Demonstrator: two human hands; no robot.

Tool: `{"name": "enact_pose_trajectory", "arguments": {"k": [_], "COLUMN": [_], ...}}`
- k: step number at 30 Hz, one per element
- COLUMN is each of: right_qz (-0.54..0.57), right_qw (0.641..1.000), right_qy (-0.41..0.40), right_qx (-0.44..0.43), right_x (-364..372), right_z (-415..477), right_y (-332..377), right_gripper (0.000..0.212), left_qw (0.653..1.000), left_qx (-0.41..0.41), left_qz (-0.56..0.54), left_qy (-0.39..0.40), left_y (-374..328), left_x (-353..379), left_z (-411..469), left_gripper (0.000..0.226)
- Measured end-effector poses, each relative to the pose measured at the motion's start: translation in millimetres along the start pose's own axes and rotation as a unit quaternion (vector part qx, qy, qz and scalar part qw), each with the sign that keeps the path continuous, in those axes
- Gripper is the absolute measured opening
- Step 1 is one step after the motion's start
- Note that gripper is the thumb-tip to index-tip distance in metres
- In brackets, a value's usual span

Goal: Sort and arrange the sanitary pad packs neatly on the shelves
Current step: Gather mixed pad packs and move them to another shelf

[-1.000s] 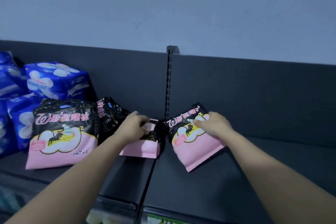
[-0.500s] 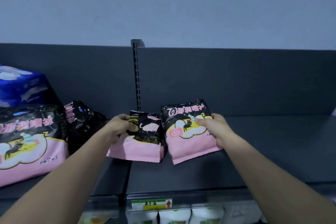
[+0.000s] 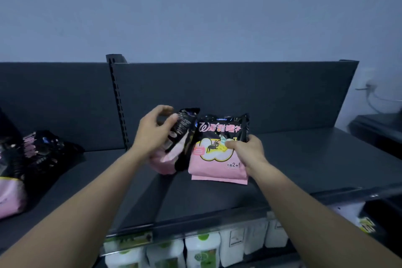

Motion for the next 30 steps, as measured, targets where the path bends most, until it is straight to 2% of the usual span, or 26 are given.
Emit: {"name": "enact_pose_trajectory", "arguments": {"k": [1, 2, 3, 5, 6, 8, 9, 11, 12, 16, 19, 30], "right_qz": [-0.003, -0.002, -0.003, -0.005, -0.003, -0.001, 0.001, 0.013, 0.022, 0.06, 0.057, 0.045], "right_qw": [1.0, 1.0, 1.0, 1.0, 1.0, 1.0, 0.999, 0.999, 0.998, 0.995, 0.989, 0.947], "right_qy": [0.002, 0.005, 0.005, 0.008, 0.01, 0.019, 0.026, 0.03, 0.025, -0.028, -0.085, -0.287], "right_qx": [0.001, 0.002, -0.001, -0.005, -0.009, -0.022, -0.029, -0.042, -0.047, -0.081, -0.107, -0.141], "right_x": [-7.9, -15.5, -22.9, -37.9, -45.6, -61.5, -69.3, -83.9, -95.1, -156.9, -215.2, -432.7], "right_z": [2.5, 2.9, 4.8, 8.6, 9.4, 10.9, 12.2, 13.0, 13.7, 19.1, 26.0, 44.3], "right_y": [-3.4, -5.4, -8.3, -14.4, -16.8, -22.2, -24.5, -26.2, -26.9, -26.1, -25.5, -35.6], "right_gripper": [0.032, 0.034, 0.037, 0.043, 0.043, 0.037, 0.035, 0.034, 0.034, 0.03, 0.029, 0.031], "left_qw": [0.999, 0.996, 0.988, 0.964, 0.955, 0.937, 0.935, 0.946, 0.951, 0.958, 0.964, 0.952], "left_qx": [-0.034, -0.066, -0.09, -0.154, -0.199, -0.276, -0.283, -0.26, -0.25, -0.232, -0.196, -0.124], "left_qz": [-0.009, 0.024, 0.078, 0.149, 0.123, 0.012, -0.02, -0.045, -0.056, -0.094, -0.095, -0.187], "left_qy": [0.027, 0.06, 0.097, 0.158, 0.18, 0.213, 0.213, 0.188, 0.173, 0.142, 0.154, 0.206], "left_y": [0.2, 4.4, 9.1, 23.3, 28.9, 27.2, 27.4, 16.2, 7.8, -27.5, -63.0, -188.5], "left_x": [11.9, 22.4, 33.0, 45.1, 47.8, 56.6, 60.8, 66.9, 73.1, 110.4, 153.7, 327.2], "left_z": [-0.3, -0.7, -2.8, -15.4, -24.0, -45.1, -52.8, -63.7, -67.5, -70.0, -73.2, -92.4], "left_gripper": [0.017, 0.024, 0.039, 0.082, 0.1, 0.122, 0.117, 0.072, 0.058, 0.057, 0.047, 0.047]}}
Point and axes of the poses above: each hand's wrist, its own z-axis towards the middle knuckle, its own x-axis out of the palm, y = z × x, the point moved 4 cm from there along z, towards the middle knuckle, and after that the axes turned 6 degrees about -y, right-handed, at the moved point
